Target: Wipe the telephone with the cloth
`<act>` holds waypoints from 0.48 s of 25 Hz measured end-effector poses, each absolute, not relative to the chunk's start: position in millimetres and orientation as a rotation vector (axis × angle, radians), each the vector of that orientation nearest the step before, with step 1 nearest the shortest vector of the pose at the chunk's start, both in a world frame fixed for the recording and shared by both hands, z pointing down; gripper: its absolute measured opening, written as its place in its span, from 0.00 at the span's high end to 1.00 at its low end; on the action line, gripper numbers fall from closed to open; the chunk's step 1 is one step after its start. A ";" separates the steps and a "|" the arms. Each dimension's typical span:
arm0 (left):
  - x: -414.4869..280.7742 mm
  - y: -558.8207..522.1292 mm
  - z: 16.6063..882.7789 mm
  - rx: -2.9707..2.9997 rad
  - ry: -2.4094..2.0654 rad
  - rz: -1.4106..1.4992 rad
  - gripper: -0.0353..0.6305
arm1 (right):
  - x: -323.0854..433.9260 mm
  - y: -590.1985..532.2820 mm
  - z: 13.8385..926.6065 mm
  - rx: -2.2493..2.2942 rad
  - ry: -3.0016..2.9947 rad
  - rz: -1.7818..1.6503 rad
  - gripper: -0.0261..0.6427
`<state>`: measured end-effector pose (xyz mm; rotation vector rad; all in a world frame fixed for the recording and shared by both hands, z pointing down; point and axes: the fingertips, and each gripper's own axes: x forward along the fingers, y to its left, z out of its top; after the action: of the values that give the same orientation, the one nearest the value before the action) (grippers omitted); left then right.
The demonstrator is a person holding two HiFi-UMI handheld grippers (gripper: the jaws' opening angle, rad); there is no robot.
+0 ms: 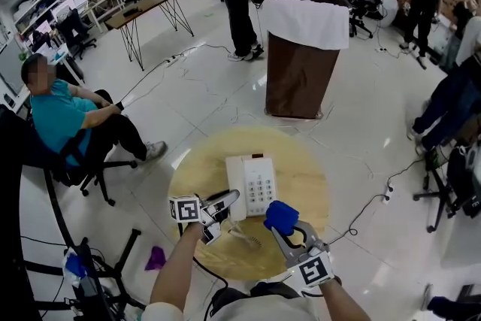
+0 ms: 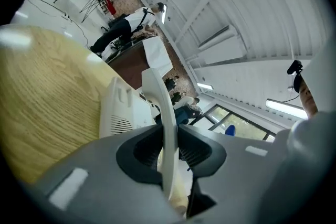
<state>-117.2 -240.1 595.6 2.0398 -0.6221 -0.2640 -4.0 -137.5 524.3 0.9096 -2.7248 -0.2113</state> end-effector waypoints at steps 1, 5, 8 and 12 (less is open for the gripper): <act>-118.6 -243.1 601.1 2.027 -0.620 -0.260 0.82 | -4.8 -140.4 523.4 0.907 -2.726 -0.210 0.87; -120.2 -251.8 618.7 1.983 -0.600 -0.257 0.82 | -6.3 -149.4 521.5 0.893 -2.722 -0.204 0.87; -120.6 -255.8 627.6 1.963 -0.576 -0.262 0.82 | -7.0 -153.7 523.4 0.883 -2.711 -0.194 0.87; -122.0 -258.7 633.8 1.927 -0.541 -0.287 0.82 | -7.3 -155.1 527.1 0.862 -2.696 -0.199 0.87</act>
<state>-122.0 -258.7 633.8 1.9266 -0.5410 -0.2869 -7.3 -155.1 527.1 0.8623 -2.6955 -0.1989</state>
